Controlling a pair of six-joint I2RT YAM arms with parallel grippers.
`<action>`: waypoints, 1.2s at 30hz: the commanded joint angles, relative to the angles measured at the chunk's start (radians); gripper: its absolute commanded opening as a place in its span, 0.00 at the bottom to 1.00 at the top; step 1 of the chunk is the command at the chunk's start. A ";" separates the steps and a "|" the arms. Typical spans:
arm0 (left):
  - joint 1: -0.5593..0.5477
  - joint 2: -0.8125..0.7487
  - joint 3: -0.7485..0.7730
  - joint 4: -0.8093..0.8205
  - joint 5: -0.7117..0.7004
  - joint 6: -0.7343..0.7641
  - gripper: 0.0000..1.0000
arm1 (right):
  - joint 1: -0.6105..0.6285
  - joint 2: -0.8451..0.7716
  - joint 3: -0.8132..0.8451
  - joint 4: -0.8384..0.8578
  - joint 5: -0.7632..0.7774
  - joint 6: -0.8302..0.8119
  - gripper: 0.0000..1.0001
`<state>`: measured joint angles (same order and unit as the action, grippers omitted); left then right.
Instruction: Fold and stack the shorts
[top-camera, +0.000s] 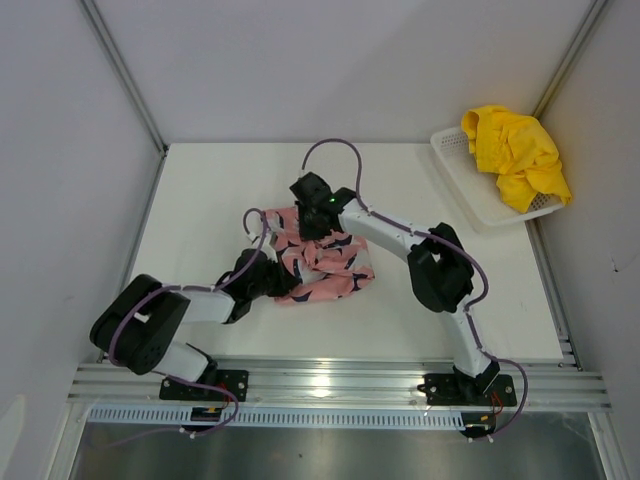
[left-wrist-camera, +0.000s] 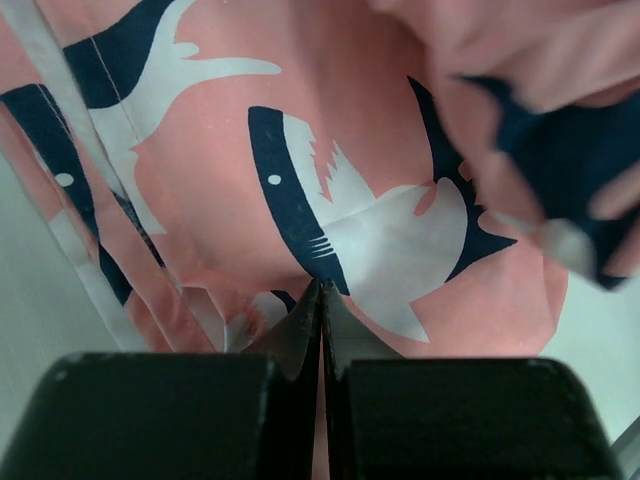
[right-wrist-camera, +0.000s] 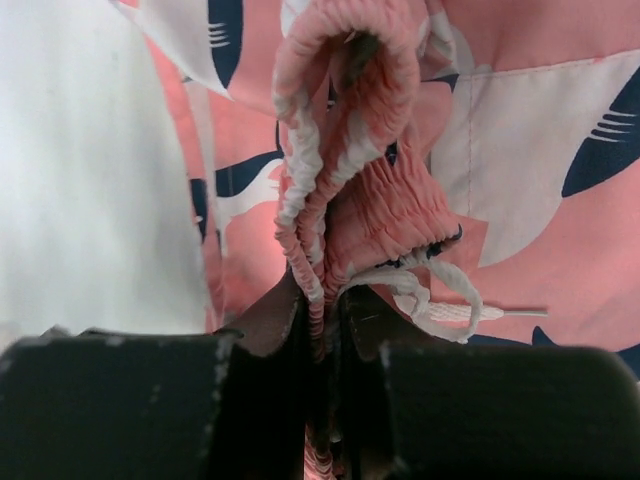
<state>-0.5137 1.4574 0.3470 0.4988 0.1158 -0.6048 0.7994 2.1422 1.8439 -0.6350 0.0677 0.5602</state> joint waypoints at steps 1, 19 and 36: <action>-0.012 -0.026 -0.043 -0.094 0.001 -0.009 0.00 | 0.037 0.053 0.092 0.017 0.101 -0.022 0.12; -0.003 -0.232 -0.040 -0.252 -0.060 0.007 0.02 | 0.031 -0.162 -0.142 0.230 -0.176 -0.048 0.68; 0.130 -0.525 0.124 -0.534 0.015 0.022 0.00 | -0.068 -0.168 -0.419 0.589 -0.348 0.086 0.01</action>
<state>-0.4164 0.9436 0.4019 0.0010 0.0933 -0.5938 0.6994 1.9362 1.4376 -0.1299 -0.2283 0.6189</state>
